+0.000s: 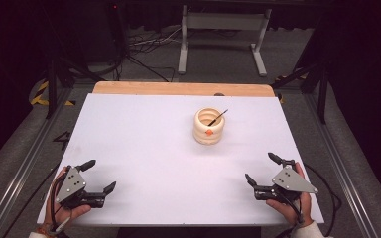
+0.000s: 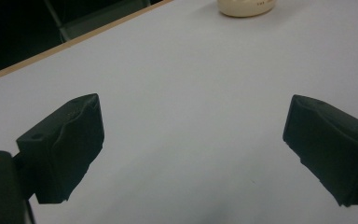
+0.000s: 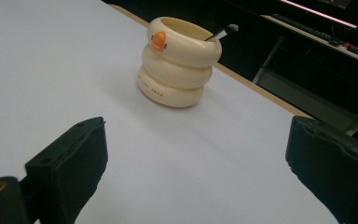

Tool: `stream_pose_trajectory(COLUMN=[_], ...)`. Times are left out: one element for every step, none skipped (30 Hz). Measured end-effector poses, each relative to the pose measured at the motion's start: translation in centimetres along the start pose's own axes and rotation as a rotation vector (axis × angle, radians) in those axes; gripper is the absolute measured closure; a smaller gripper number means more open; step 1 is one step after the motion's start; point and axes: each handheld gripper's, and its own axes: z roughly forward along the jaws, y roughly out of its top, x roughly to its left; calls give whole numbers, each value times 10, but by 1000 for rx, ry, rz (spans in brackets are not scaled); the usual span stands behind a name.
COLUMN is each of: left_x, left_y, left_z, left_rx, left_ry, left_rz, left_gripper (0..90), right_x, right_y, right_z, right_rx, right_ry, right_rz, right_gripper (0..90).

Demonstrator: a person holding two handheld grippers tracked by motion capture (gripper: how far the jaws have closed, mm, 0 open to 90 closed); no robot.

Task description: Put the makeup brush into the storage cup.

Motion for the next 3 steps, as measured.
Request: stream_pose_trajectory(left_x=[0, 0, 0], left_y=[0, 0, 0], left_z=[0, 1, 1], left_rx=[0, 3, 3], left_ry=[0, 3, 1], left_rz=[0, 0, -3], left_gripper=[61, 62, 62], right_x=[0, 0, 0], right_y=[0, 0, -1], right_z=[0, 0, 0], right_rx=[1, 1, 1], right_ry=[1, 1, 2], right_rz=[0, 1, 3], right_gripper=[61, 61, 61])
